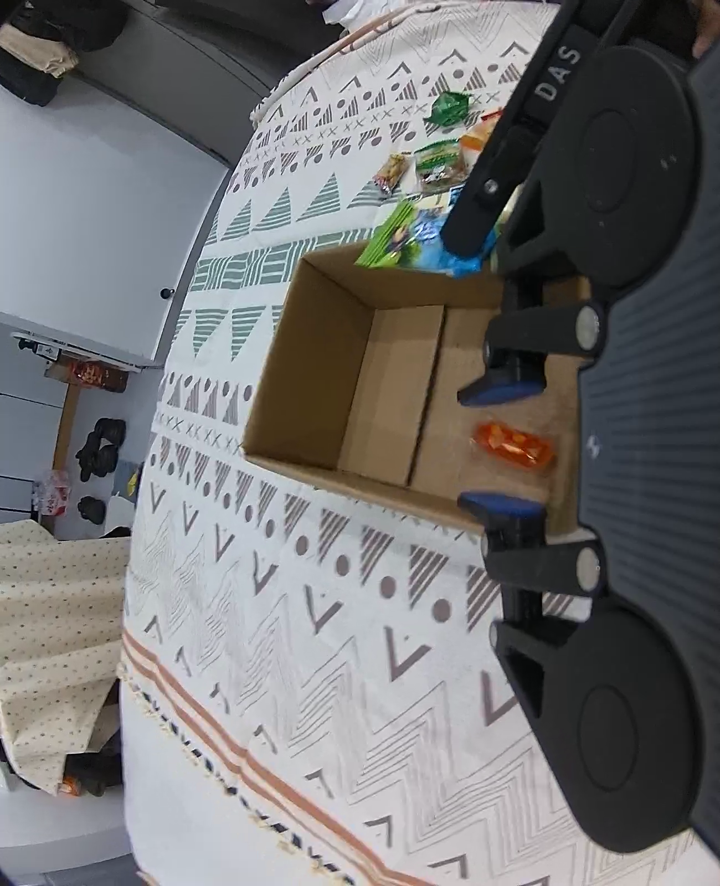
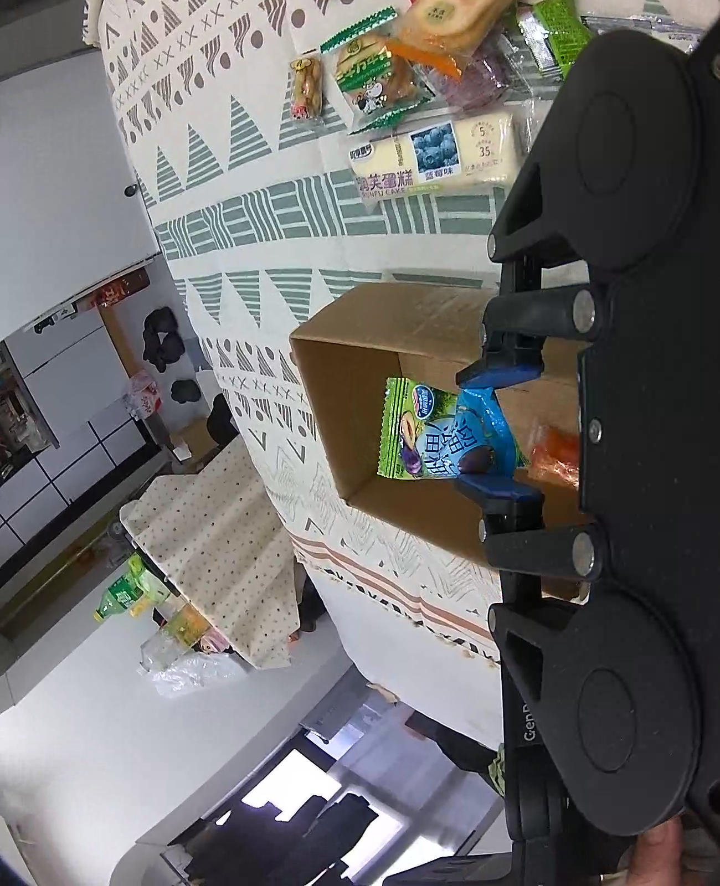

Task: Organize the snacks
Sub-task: 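Carry both snacks into the cardboard box and open both grippers, then withdraw both grippers from the box back toward the snack pile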

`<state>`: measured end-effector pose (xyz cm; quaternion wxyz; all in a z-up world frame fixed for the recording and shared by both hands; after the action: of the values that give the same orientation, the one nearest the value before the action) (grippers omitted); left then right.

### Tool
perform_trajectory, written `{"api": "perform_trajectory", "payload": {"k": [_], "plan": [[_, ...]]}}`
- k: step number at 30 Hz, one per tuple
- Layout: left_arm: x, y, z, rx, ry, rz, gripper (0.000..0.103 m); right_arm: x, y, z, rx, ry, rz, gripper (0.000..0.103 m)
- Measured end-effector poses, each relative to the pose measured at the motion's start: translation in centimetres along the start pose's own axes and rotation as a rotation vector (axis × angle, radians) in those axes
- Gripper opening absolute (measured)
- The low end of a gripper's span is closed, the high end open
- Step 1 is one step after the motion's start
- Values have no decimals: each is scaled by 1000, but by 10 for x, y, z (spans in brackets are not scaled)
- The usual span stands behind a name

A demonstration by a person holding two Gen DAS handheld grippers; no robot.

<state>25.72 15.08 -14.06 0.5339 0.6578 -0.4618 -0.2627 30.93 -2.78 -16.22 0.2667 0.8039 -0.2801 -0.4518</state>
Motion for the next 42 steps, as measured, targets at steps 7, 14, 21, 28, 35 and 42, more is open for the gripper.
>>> {"api": "perform_trajectory", "payload": {"k": [7,14,21,28,35,42], "plan": [[-1,9,11,14,8,-22,47,-7,2,3,-1,13,-15,48],[-3,20,23,9,38,-39,60,-4,17,8,9,-18,8,54],[-2,32,40,0,76,-34,70,-12,36,15,26,19,25,68],[5,48,52,27,103,-64,86,-3,61,29,46,12,52,86],[15,67,59,85,128,-67,103,8,90,35,93,4,111,96],[28,77,72,93,116,-57,103,13,114,42,144,17,140,99]]}}
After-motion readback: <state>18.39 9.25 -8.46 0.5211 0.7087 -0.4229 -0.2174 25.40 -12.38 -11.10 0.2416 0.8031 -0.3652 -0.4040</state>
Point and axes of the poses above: each gripper's, at about its wrist camera, not at the fingertips, and y roughly against the way its jaws point, x to its right, z to its underside, the point moved 4 cm from there along -y, roughly the way its jaws point, and after that the axes turned 14 degrees about -x, right-handed, at the moved point
